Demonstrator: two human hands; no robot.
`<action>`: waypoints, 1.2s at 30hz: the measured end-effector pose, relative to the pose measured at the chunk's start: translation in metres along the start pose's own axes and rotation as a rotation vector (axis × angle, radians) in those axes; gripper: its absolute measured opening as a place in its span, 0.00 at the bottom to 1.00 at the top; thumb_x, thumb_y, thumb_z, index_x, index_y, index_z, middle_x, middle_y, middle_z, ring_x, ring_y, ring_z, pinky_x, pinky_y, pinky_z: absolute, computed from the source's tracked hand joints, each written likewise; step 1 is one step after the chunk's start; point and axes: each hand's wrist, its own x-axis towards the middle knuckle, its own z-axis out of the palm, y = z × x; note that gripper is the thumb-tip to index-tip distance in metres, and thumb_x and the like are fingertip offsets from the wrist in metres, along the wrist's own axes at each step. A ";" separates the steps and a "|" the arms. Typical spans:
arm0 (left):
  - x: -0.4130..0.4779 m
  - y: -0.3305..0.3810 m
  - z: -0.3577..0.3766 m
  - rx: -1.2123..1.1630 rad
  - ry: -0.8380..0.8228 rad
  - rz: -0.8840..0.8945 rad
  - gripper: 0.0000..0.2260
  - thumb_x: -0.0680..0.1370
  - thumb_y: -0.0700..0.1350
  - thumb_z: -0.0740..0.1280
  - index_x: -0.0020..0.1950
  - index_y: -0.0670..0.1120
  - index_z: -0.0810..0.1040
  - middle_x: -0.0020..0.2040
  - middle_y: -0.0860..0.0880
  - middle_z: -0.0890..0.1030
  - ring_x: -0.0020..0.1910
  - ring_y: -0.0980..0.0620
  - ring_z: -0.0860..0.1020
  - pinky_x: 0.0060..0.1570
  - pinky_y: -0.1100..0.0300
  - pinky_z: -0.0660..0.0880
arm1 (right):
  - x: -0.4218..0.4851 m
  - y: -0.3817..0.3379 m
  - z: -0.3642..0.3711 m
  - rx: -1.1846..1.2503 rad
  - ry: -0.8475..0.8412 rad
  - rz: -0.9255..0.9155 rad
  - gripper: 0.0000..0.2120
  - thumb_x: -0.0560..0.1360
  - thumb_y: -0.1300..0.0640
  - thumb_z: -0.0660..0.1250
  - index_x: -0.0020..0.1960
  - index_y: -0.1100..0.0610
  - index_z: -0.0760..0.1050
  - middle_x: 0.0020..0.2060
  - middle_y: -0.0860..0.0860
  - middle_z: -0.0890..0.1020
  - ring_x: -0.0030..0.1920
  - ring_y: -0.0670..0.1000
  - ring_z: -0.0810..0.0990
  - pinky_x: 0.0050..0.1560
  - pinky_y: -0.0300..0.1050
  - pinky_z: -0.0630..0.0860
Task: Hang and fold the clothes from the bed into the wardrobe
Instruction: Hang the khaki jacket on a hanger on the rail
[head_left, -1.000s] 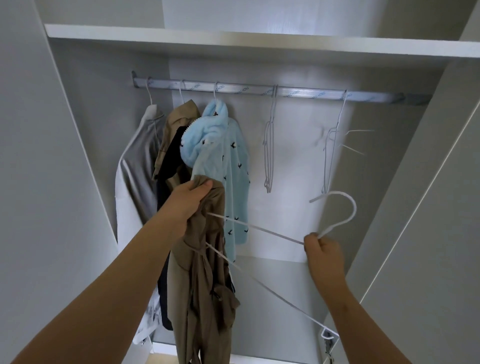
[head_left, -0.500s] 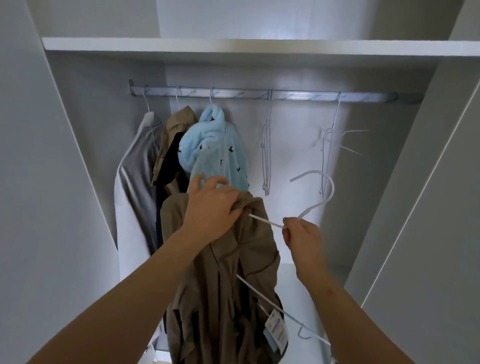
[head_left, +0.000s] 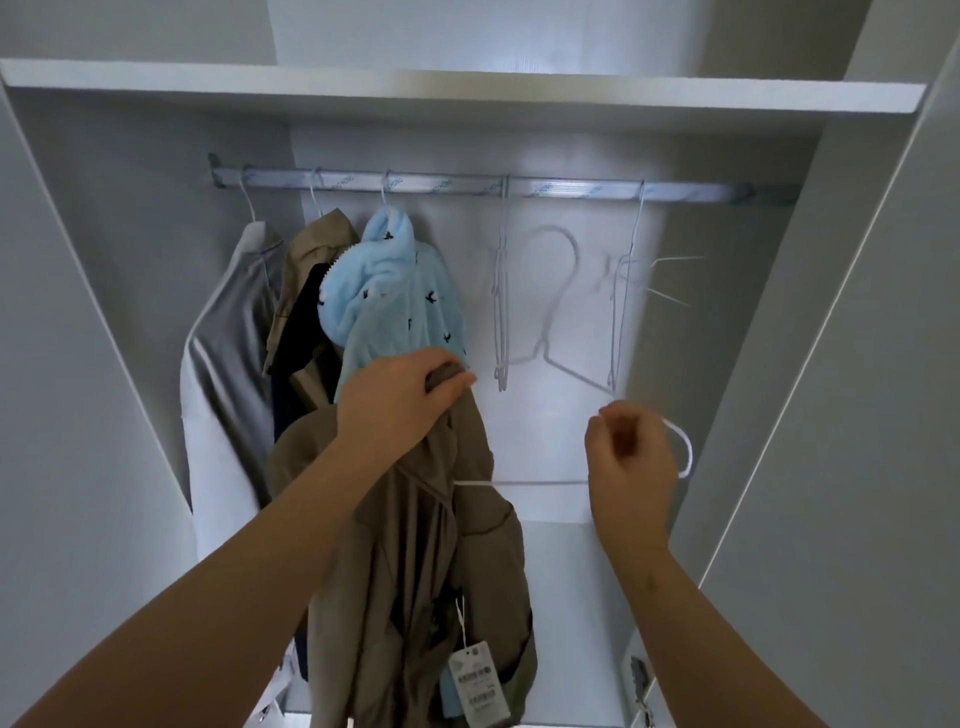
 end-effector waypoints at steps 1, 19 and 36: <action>0.003 -0.002 -0.003 -0.028 0.039 -0.025 0.14 0.76 0.58 0.63 0.52 0.52 0.80 0.39 0.52 0.81 0.38 0.56 0.74 0.35 0.62 0.66 | -0.003 0.005 0.000 0.009 -0.075 0.038 0.13 0.73 0.64 0.64 0.39 0.46 0.71 0.32 0.43 0.76 0.34 0.40 0.75 0.37 0.29 0.72; 0.030 -0.003 -0.056 -0.355 0.240 0.008 0.05 0.74 0.50 0.69 0.44 0.51 0.82 0.40 0.51 0.83 0.43 0.56 0.78 0.42 0.69 0.71 | -0.021 0.039 0.077 -0.529 -0.923 0.323 0.07 0.75 0.58 0.59 0.39 0.52 0.68 0.43 0.51 0.79 0.45 0.52 0.77 0.50 0.44 0.73; 0.017 -0.082 -0.098 -0.279 0.097 0.108 0.10 0.73 0.43 0.70 0.41 0.60 0.77 0.37 0.73 0.78 0.38 0.71 0.76 0.39 0.76 0.70 | 0.021 0.076 0.032 -0.392 -0.467 0.471 0.06 0.74 0.65 0.64 0.43 0.58 0.79 0.38 0.51 0.78 0.43 0.52 0.76 0.45 0.40 0.68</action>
